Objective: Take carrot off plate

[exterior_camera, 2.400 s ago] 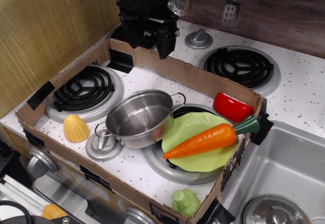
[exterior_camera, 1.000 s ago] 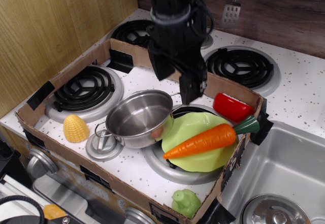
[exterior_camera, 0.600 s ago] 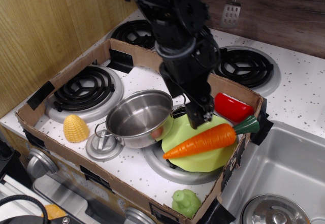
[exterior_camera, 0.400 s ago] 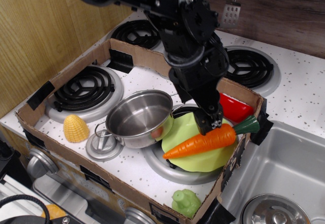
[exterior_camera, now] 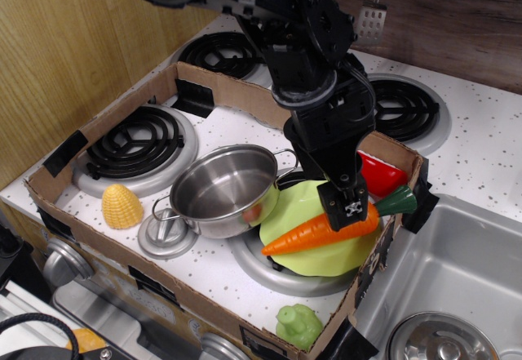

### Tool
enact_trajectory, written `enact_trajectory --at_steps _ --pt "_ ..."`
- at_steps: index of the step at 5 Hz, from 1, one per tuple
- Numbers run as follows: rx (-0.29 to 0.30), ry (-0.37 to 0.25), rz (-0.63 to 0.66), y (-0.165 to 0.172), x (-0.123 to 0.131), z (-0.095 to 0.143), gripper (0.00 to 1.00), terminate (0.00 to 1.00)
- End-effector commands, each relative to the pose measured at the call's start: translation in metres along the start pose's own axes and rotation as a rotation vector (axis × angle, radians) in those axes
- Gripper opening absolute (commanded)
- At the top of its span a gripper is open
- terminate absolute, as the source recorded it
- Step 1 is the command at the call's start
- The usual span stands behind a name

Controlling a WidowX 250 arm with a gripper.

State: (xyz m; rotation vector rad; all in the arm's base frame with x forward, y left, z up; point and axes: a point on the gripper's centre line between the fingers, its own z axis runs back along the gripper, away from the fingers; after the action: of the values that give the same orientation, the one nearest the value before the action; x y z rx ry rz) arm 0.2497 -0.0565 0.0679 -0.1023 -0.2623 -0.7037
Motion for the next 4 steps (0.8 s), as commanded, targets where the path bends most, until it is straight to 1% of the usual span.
enact_trajectory --at_steps 1,2,3,4 --pt "0.008 -0.007 -0.004 0.008 -0.005 -0.016 1.00 0.00" --pt "0.005 -0.013 -0.001 0.009 -0.005 -0.026 1.00 0.00" --pt "0.013 -0.010 -0.028 0.011 -0.007 -0.033 1.00 0.00" --pt "0.005 -0.026 -0.027 0.010 -0.006 -0.039 1.00 0.00"
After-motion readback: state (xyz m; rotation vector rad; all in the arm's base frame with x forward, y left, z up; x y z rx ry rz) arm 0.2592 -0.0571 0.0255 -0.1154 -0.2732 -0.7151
